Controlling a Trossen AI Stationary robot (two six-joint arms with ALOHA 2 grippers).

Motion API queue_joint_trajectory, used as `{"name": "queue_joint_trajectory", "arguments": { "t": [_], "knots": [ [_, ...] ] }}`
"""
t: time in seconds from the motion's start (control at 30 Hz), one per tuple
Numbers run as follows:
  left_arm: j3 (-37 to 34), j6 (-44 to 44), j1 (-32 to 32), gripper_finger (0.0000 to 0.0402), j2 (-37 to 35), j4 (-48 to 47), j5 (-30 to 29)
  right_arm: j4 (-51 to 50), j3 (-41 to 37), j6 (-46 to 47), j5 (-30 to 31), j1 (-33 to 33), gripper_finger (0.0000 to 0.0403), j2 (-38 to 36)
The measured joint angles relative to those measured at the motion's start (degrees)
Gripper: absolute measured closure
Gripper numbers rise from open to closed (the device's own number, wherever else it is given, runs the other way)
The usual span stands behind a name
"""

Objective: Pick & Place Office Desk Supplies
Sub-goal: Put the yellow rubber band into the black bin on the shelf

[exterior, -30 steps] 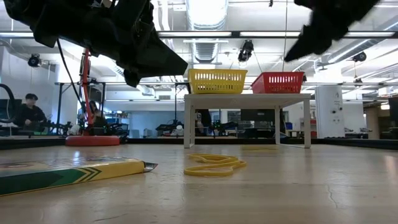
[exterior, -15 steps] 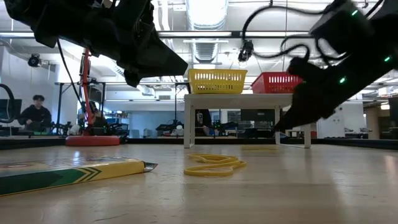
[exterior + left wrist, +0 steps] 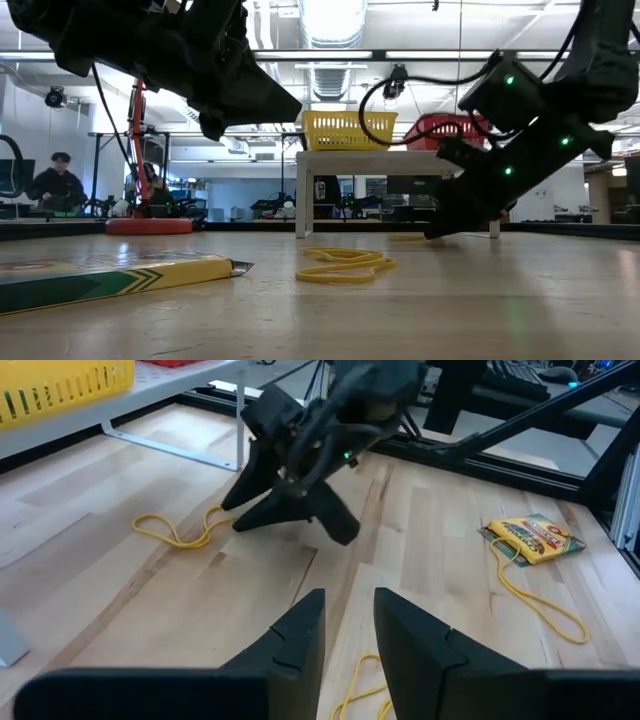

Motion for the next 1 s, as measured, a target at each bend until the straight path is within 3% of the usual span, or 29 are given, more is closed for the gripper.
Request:
{"name": "queue_joint_trajectory", "arguments": {
  "t": [0.3, 0.57, 0.83, 1.0],
  "knots": [
    [0.0, 0.0, 0.0, 0.0308, 0.0, -0.06, 0.0, 2.78, 0.21, -1.09, -6.24, -4.2, 0.0299, 2.26],
    [0.0, 0.0, 0.0, 0.0308, 0.0, -0.05, 0.0, 2.31, 0.19, -4.46, -12.03, -3.43, 0.0386, 1.14],
    [0.0, -0.43, 0.0, 0.0308, 0.0, -0.05, 0.0, 0.14, -0.08, -4.35, -19.75, 3.85, 0.0394, -4.28],
    [0.0, -0.46, -0.02, 0.0308, 0.0, -0.06, 0.0, -0.47, 0.58, -4.15, -22.18, 12.41, 0.0394, -9.29]
  ]
}}
